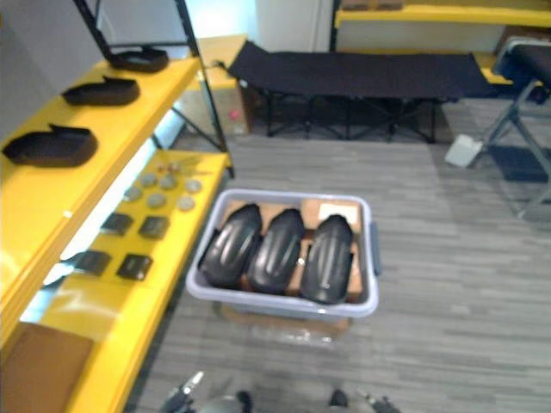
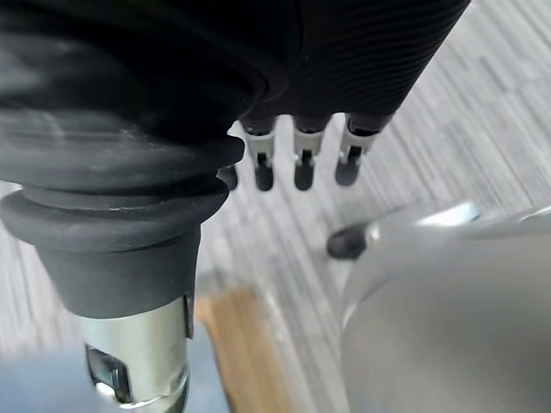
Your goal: Walk over and take plastic housings, then place them on the shelf
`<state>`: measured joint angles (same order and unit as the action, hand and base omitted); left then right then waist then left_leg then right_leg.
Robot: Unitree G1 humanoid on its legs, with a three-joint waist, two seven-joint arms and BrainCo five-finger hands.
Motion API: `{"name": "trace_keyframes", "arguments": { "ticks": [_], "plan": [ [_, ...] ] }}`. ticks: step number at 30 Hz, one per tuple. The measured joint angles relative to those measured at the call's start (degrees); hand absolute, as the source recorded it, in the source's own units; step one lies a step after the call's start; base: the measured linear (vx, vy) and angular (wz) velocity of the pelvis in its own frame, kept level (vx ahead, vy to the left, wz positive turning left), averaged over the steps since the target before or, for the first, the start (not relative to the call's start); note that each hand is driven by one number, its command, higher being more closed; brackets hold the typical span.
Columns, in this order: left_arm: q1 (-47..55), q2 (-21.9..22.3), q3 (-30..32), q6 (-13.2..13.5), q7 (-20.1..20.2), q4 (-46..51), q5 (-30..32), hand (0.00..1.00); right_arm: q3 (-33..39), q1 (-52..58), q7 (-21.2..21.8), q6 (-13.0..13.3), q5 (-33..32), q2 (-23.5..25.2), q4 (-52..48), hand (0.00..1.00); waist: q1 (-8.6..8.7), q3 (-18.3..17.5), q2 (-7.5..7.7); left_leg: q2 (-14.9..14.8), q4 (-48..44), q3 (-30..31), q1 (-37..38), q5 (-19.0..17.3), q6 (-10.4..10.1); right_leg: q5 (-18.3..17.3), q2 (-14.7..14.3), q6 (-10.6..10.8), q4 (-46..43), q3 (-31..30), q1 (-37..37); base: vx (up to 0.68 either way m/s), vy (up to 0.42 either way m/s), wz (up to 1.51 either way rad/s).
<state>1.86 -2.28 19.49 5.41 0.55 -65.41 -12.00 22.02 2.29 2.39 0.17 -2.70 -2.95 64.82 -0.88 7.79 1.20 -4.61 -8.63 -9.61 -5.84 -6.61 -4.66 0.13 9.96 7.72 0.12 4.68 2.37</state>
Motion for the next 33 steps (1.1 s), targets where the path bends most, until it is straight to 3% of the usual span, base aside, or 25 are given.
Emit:
{"name": "trace_keyframes", "arguments": {
  "ticks": [2, 4, 8, 10, 12, 16, 18, 21, 23, 26, 28, 33],
  "plan": [
    [-0.72, -2.55, -5.09, -0.01, -0.35, 0.06, 1.39, 0.0, -5.19, -0.01, -0.1, 0.03, 1.68, -0.03, -1.87, 0.0, 0.14, 0.28, 1.36, 1.53, 1.29, -0.27, -0.12, 0.51, 0.38, 1.25, 1.17, 0.59, 0.3, -0.07, 0.58, 0.19, 0.109, 0.08],
    [-0.68, -3.32, -7.26, 0.11, -0.39, 0.24, 1.57, 0.0, -10.4, 0.45, -0.21, 0.13, 2.67, -0.46, -5.36, 0.0, 0.02, 0.05, 1.73, 1.99, 1.47, -0.52, 0.48, 0.5, 0.39, 1.29, 1.53, 0.63, 0.41, -0.07, 0.36, 0.16, 0.059, -0.13],
    [-0.67, -3.91, -13.97, 1.06, -0.44, 1.24, 1.82, 0.0, -37.88, 2.46, 2.33, 3.79, 8.78, -7.95, -29.6, 0.0, 0.06, 0.04, -0.13, 2.09, 2.88, -1.86, 3.45, 0.5, 0.39, 1.57, 1.26, 0.88, 0.43, -0.25, -0.63, 0.14, 0.009, -0.27],
    [-0.79, -3.84, -16.2, 1.9, -0.37, 1.28, 2.25, 0.0, -42.74, 1.51, 5.31, 5.96, 9.13, -9.91, -38.0, 0.0, 0.12, -0.38, -0.49, 1.8, 3.63, -1.82, 4.37, 0.49, 0.37, 1.58, 0.95, 0.88, 0.41, -0.11, -1.08, 0.12, -0.031, -0.12],
    [-1.08, -3.52, -18.7, 2.39, -0.33, 1.26, 4.12, 0.0, -44.54, 0.89, 9.24, 8.0, 6.99, -11.29, -54.69, 0.0, 0.14, -0.68, -0.49, 1.32, 4.95, -1.73, 6.24, 0.49, 0.36, 1.58, 0.65, 0.88, 0.41, 0.01, -2.4, 0.11, -0.017, 0.03],
    [-0.81, -3.59, -20.87, 2.44, -0.39, 1.27, 4.63, 0.0, -37.15, -2.28, 8.42, 12.58, -1.66, -9.54, -70.8, 0.0, 0.12, -1.61, 0.71, 1.45, 5.24, -1.69, 6.63, 0.49, 0.37, 2.01, 0.85, 1.33, 0.28, 0.07, -2.54, 0.04, 0.007, 0.01],
    [-0.83, -3.65, -20.94, 2.43, -0.51, 1.31, 5.8, 0.0, -27.12, -6.88, 3.45, 13.18, -3.42, -7.12, -70.99, 0.0, 0.1, -2.05, 1.21, 1.49, 5.19, -1.43, 6.63, 0.5, 0.37, 2.58, 0.87, 0.84, 0.26, 0.15, -2.56, -0.01, 0.011, 0.03],
    [-0.85, -3.47, -20.92, 2.43, -1.72, 1.4, 5.93, 0.0, -14.0, -11.5, -6.28, 13.08, -1.39, -7.14, -70.16, 0.0, 0.16, -1.77, 0.8, 1.5, 4.82, 0.5, 5.6, 0.5, 0.37, 3.48, 0.87, 1.04, 0.27, 1.13, -2.4, -0.04, 0.003, 0.2],
    [-0.71, -3.4, -20.81, 2.37, -2.97, 1.45, 6.15, 0.0, -5.45, -13.7, -15.26, 11.57, 3.57, -8.61, -66.97, 0.0, 0.24, -1.33, 0.48, 1.49, 4.5, 1.89, 4.02, 0.51, 0.39, 3.64, 0.88, 0.92, 0.23, 2.54, -1.74, -0.07, -0.022, 0.27],
    [-0.78, -3.19, -20.64, 2.37, -4.5, 2.66, 6.07, 0.0, -0.14, -15.55, -22.78, 8.08, 9.01, -11.15, -61.7, 0.0, 0.21, 0.37, 0.13, 1.47, 3.97, 3.43, 1.56, 0.7, 0.66, 3.69, 0.8, 0.89, 0.07, 3.17, -0.06, -0.1, -0.041, 0.18],
    [-1.41, -3.02, -20.1, 2.41, -5.04, 4.04, 5.72, 0.0, 2.31, -16.96, -26.21, 5.84, 9.16, -12.46, -58.64, 0.0, 0.25, 3.48, -0.25, 1.47, 3.45, 4.39, -0.19, 0.86, 0.9, 3.84, 0.75, 0.77, -0.05, 3.17, 1.07, -0.15, -0.042, 0.11],
    [-7.69, -3.92, -17.66, 2.51, -7.11, 6.31, 2.89, 0.0, 3.85, -25.02, -30.31, 5.02, 8.82, -15.45, -55.97, 0.0, 0.93, 13.15, -0.39, 0.42, -8.53, 5.9, -14.95, -1.22, 1.18, 4.16, 0.16, 0.42, -4.02, 2.48, 12.03, -0.24, -0.029, -0.01]
  ]
}}
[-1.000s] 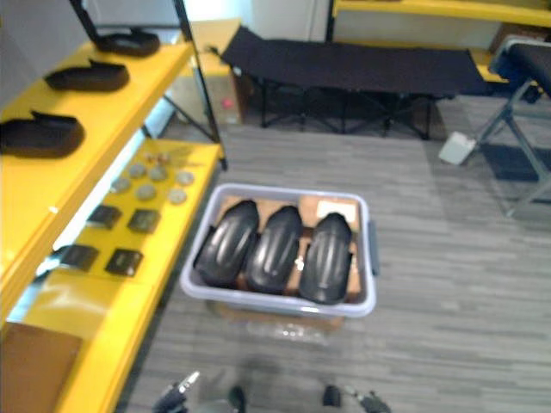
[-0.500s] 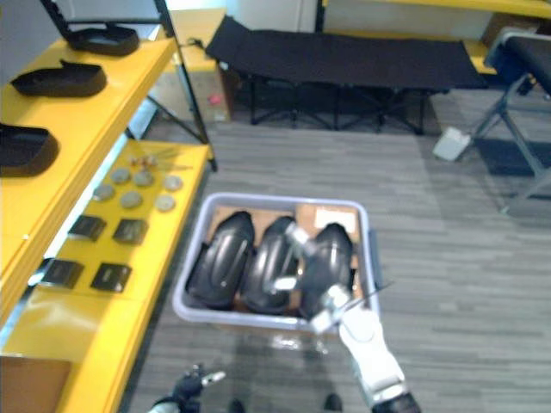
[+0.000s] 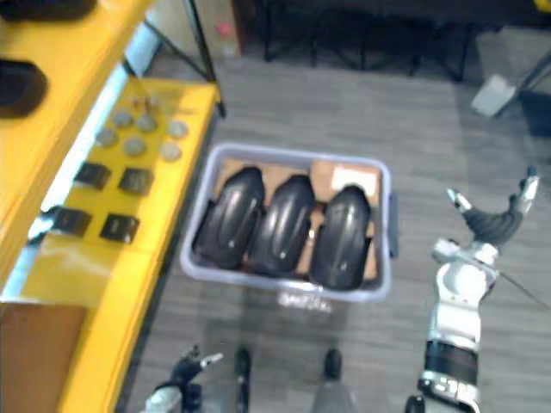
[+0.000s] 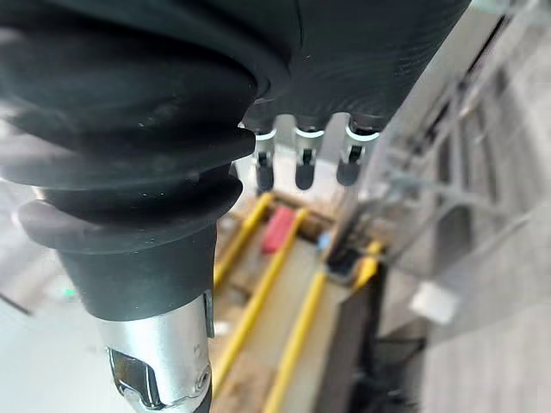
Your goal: Walk over and take plastic housings, then place them on the shelf
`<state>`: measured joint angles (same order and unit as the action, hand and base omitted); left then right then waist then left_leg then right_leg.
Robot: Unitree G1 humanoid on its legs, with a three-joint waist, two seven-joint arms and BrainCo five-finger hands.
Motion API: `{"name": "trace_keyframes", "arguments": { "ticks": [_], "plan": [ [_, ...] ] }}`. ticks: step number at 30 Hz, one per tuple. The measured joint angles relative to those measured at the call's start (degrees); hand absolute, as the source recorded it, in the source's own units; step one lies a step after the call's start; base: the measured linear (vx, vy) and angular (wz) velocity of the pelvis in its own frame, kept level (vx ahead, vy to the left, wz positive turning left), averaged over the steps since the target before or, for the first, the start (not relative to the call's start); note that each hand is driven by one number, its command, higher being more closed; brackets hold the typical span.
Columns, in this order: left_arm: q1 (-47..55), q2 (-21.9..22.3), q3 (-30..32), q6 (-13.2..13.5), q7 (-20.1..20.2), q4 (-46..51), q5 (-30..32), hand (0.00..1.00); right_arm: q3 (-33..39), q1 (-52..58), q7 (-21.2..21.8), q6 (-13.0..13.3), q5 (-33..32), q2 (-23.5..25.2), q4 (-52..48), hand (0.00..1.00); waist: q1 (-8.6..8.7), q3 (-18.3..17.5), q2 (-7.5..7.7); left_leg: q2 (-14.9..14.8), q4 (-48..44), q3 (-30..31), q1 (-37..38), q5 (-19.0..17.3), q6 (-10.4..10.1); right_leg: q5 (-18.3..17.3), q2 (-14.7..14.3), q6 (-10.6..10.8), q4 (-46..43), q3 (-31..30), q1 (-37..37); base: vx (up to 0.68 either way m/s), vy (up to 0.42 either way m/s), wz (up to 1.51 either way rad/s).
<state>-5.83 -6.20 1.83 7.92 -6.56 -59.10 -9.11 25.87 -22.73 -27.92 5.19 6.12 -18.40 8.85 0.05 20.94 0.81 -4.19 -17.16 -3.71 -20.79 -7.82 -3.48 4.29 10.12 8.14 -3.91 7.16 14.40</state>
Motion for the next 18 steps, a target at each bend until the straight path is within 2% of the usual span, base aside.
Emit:
{"name": "trace_keyframes", "arguments": {
  "ticks": [3, 6, 11, 15, 18],
  "plan": [
    [-6.34, -1.18, 0.27, -0.04, -1.58, -0.18, -0.07, 0.0, -0.26, -5.9, -1.37, -0.01, -1.05, -0.56, 1.43, 0.0, -0.42, 4.4, 0.6, -1.05, -5.91, 0.37, -8.2, -1.73, -0.01, -0.01, -0.99, -0.01, -2.97, -1.54, 7.38, -0.31, -0.017, -0.21],
    [-12.48, -1.04, 0.25, -0.18, -2.91, -0.44, -0.06, 0.0, -2.19, -7.71, -2.57, -0.01, -2.67, -1.22, 1.77, 0.0, -0.73, 6.21, 0.96, -1.41, -8.96, 0.66, -14.02, -1.93, 0.09, -0.04, -1.24, -0.07, -5.8, -2.42, 13.12, -0.2, 0.002, -0.09],
    [-19.64, 0.61, 0.25, 0.03, -4.81, 2.14, -2.25, 0.0, -5.15, -7.02, -3.26, -0.03, -3.84, -0.37, -0.27, 0.0, -0.88, 6.39, 1.13, -1.43, -10.39, 1.25, -17.44, -1.72, 0.32, -0.12, -1.21, -0.21, -7.23, -2.24, 16.12, -0.07, -0.01, 0.03],
    [-22.29, 2.36, 0.17, 1.42, -6.39, 5.19, -3.91, 0.0, -5.32, -4.15, -3.24, -0.06, -3.86, 3.59, -3.75, 0.0, -1.16, 6.41, 1.19, -1.53, -9.97, 1.33, -18.28, -1.44, 0.32, -0.12, -1.2, -0.27, -6.77, -1.69, 16.66, 0.02, -0.028, 0.05],
    [-22.95, 3.37, -0.26, 1.67, -6.65, 5.15, -4.55, 0.0, -5.85, -2.86, -3.0, -0.55, -4.37, 5.13, -3.53, 0.0, -1.57, 6.38, 1.24, -1.42, -8.73, 1.29, -18.22, 0.31, 0.04, 0.18, -1.05, -0.66, -6.17, -1.1, 16.62, 0.06, -0.034, 0.1]
  ]
}}
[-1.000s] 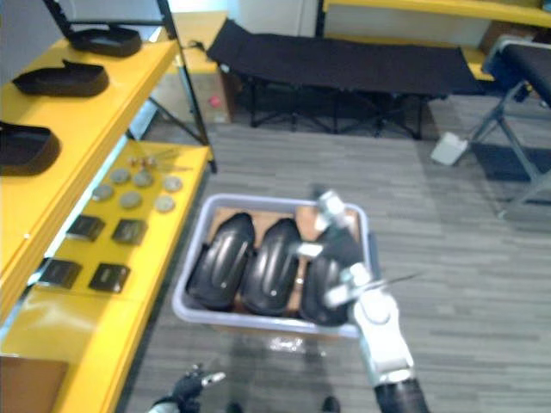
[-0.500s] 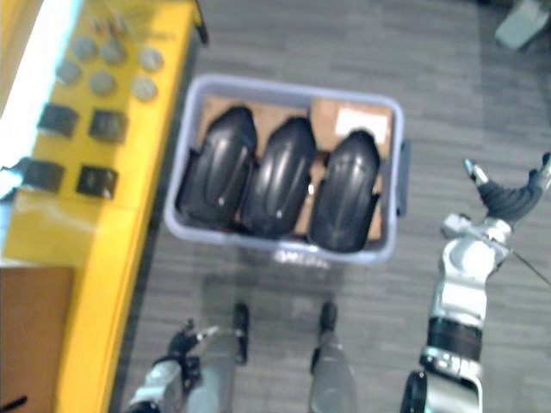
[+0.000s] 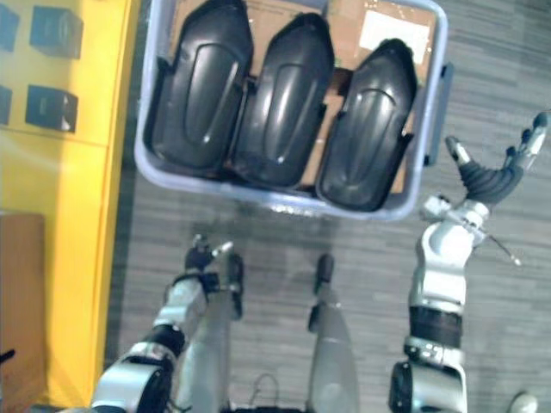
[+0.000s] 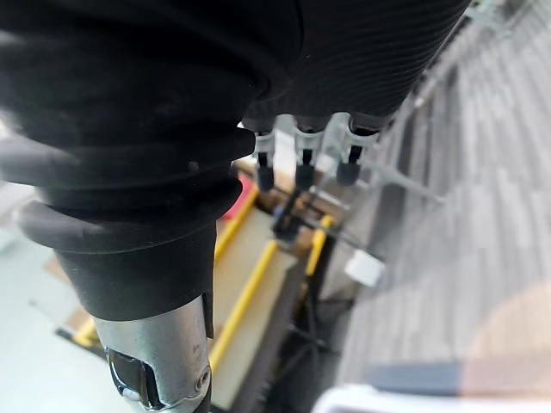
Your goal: Walk over and take plastic housings, then place them on the shelf
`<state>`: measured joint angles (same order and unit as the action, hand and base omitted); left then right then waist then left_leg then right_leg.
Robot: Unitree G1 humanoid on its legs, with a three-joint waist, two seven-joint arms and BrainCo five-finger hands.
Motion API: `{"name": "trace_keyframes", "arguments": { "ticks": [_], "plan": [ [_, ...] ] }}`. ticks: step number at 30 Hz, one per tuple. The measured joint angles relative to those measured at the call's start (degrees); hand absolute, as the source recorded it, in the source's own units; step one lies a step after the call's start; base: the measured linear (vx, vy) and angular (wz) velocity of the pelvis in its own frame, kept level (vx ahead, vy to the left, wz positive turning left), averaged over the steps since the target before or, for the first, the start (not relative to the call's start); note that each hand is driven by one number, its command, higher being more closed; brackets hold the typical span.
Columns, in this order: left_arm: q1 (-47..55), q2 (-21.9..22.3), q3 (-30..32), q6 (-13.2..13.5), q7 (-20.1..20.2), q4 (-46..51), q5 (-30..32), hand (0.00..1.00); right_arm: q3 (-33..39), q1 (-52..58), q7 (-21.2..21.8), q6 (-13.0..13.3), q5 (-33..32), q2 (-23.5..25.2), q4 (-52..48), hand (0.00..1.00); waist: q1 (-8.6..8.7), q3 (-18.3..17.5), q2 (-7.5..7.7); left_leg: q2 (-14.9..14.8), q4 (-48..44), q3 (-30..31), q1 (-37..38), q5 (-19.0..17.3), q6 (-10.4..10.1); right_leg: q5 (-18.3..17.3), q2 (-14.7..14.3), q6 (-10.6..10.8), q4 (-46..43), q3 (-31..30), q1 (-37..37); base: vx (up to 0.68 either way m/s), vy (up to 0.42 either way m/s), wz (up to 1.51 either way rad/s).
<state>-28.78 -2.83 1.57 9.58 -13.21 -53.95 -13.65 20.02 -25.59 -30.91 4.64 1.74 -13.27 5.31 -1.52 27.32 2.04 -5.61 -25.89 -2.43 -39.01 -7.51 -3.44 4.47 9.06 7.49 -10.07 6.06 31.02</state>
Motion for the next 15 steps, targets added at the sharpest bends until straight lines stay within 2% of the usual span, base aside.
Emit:
{"name": "trace_keyframes", "arguments": {
  "ticks": [4, 9, 15],
  "plan": [
    [0.17, 1.0, -0.03, 0.0, -0.06, -1.34, 0.04, 0.0, -1.93, -1.78, 1.02, -0.1, -0.98, 0.19, 3.65, 0.0, -0.86, 0.07, 0.23, 0.02, 3.58, -0.01, 2.95, 1.74, -0.7, 0.64, 0.14, -0.84, 1.03, 0.08, -1.73, 0.06, -0.044, 0.06],
    [1.3, 1.02, 0.05, -0.32, -0.02, -4.49, 0.23, 0.0, -3.15, -5.1, 0.95, -1.36, -0.9, 0.55, 9.13, 0.0, -0.89, -0.01, 1.0, 0.38, 9.75, 0.42, 5.98, 4.87, -1.07, 1.91, 0.09, -1.68, 3.21, 0.33, -3.37, 0.0, -0.039, 0.09],
    [4.33, 0.8, 0.99, -1.12, -0.06, -6.17, 0.75, 0.0, -3.01, -7.94, 0.9, -2.74, -1.03, 0.28, 18.01, 0.0, -0.79, 0.01, 1.05, 0.74, 13.01, 2.06, 7.21, 6.63, -1.28, 2.27, -0.09, -1.45, 5.64, 1.38, -5.01, -0.04, -0.042, 0.11]
  ]
}}
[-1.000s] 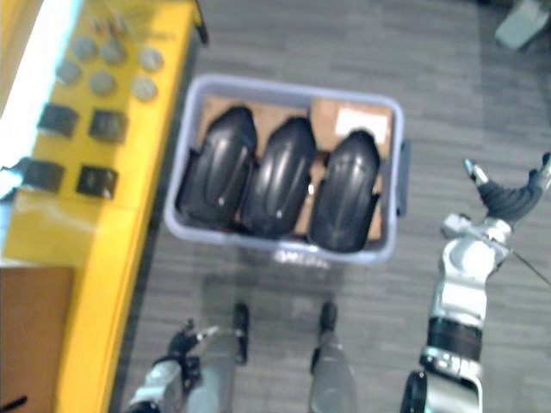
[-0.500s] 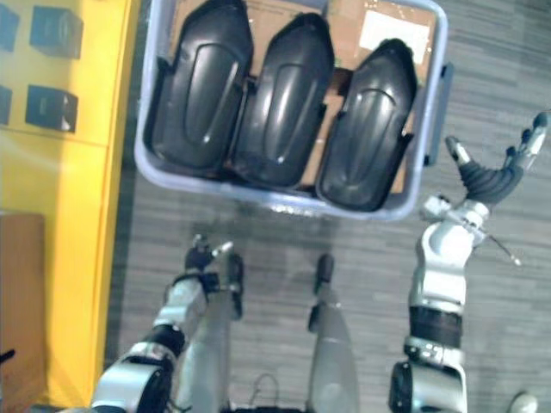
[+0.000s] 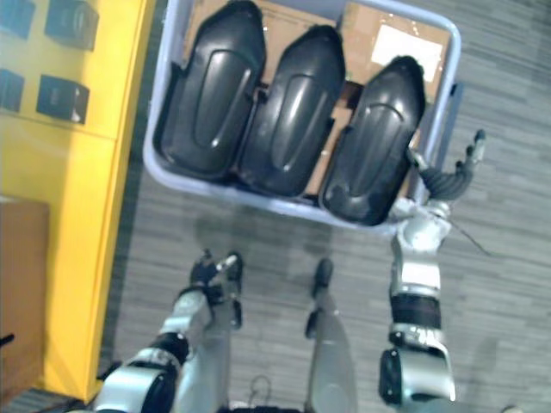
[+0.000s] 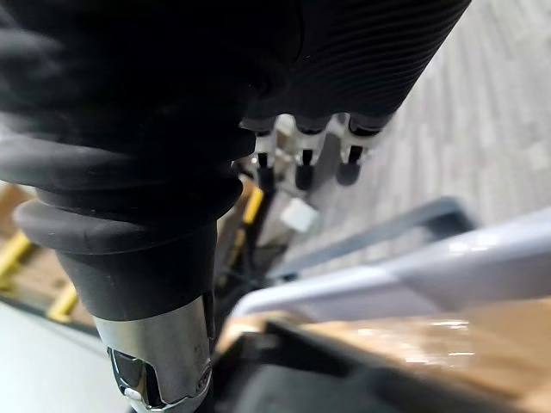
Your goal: Walk over and take plastic housings, then place them on the shelf
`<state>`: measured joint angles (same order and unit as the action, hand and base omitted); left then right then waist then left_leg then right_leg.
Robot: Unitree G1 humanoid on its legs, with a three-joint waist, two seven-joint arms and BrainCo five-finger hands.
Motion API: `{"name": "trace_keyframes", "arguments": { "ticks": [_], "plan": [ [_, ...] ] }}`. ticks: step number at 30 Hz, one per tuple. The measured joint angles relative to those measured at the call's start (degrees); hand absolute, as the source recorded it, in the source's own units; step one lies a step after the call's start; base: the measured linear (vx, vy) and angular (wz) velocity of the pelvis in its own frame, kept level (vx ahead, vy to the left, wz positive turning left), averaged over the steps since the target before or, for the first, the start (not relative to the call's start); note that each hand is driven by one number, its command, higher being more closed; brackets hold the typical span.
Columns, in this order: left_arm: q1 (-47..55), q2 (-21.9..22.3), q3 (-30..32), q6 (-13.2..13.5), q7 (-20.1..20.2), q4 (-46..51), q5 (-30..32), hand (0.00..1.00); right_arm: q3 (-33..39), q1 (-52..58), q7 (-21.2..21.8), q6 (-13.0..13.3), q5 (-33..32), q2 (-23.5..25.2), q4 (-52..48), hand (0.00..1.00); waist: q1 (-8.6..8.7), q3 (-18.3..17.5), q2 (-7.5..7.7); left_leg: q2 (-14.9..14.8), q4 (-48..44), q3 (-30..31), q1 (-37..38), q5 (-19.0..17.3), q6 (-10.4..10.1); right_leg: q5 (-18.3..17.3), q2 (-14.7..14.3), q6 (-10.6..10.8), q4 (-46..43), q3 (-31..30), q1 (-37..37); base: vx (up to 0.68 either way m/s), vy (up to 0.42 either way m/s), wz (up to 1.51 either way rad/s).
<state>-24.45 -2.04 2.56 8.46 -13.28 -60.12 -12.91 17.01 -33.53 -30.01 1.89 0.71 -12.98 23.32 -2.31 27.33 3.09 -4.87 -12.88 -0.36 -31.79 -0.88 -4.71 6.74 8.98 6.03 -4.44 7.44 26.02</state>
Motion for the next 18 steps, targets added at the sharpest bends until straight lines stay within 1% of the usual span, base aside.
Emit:
{"name": "trace_keyframes", "arguments": {
  "ticks": [3, 6, 8, 11, 15, 16, 18],
  "plan": [
    [0.07, -0.05, 1.08, -0.37, 0.0, -0.78, 0.04, 0.0, 0.34, -1.95, 0.0, -1.14, -0.95, -1.68, 4.15, 0.0, -0.06, -0.01, 0.01, 0.2, 3.05, 1.43, -0.04, 1.67, -0.46, -0.03, -0.16, 0.0, 1.02, 0.57, 0.12, -0.08, -0.038, 0.23],
    [0.46, -0.29, 1.18, -0.96, -0.03, -0.8, 0.03, 0.0, 0.3, -4.29, 0.0, -2.31, -1.14, -1.76, 5.18, 0.0, -0.16, -0.04, 0.06, 0.17, 5.08, 1.38, 0.09, 3.24, -0.72, -0.02, -0.25, -0.04, 1.02, 0.58, 0.9, -0.06, -0.031, 0.04],
    [0.46, -0.39, 1.15, -1.01, -0.04, -0.75, 0.01, 0.0, 0.25, -5.78, 0.1, -2.49, -1.4, -2.01, 7.43, 0.0, -0.23, -0.06, 0.1, 0.13, 6.32, 1.36, 0.42, 4.15, -0.74, 0.18, -0.6, -0.02, 1.02, 0.6, 1.09, -0.03, -0.038, 0.03],
    [0.25, -0.41, 1.1, -0.99, -0.04, -0.68, -0.02, 0.0, 0.17, -7.46, 0.83, -2.93, -2.24, -2.25, 10.3, 0.0, -0.25, -0.07, 0.12, 0.07, 6.61, 1.43, 0.57, 4.33, -0.78, 0.28, -0.66, 0.0, 1.06, 0.6, 1.08, 0.0, -0.036, -0.01],
    [-1.03, -0.4, 0.5, -0.92, -0.03, -0.66, -0.1, 0.0, -1.11, -10.98, 2.57, -2.94, -2.33, -5.53, 16.63, 0.0, -0.09, -0.08, 0.14, 0.04, 6.59, 1.51, 0.45, 4.41, -0.8, 0.73, -0.77, 0.07, 1.45, 0.59, 1.08, 0.01, -0.038, -0.02],
    [-1.24, -0.41, 0.46, -0.83, -0.03, -0.63, -0.15, 0.0, -1.32, -11.63, 2.71, -2.92, -2.39, -5.9, 17.43, 1.0, -0.06, -0.08, 0.14, 0.0, 6.56, 1.51, 0.34, 4.41, -0.8, 0.93, -0.83, 0.06, 1.68, 0.59, 1.07, 0.01, -0.036, -0.03],
    [-2.68, -0.76, -1.24, -0.77, 0.0, -0.69, -0.27, 0.0, -2.55, -15.05, 3.6, -2.86, -3.4, -8.08, 22.05, 1.0, -0.01, -0.08, 0.14, -0.11, 6.45, 1.84, -0.38, 4.51, -0.9, 1.68, -1.15, 0.18, 2.81, 0.69, 1.08, 0.0, -0.036, 0.02]
  ]
}}
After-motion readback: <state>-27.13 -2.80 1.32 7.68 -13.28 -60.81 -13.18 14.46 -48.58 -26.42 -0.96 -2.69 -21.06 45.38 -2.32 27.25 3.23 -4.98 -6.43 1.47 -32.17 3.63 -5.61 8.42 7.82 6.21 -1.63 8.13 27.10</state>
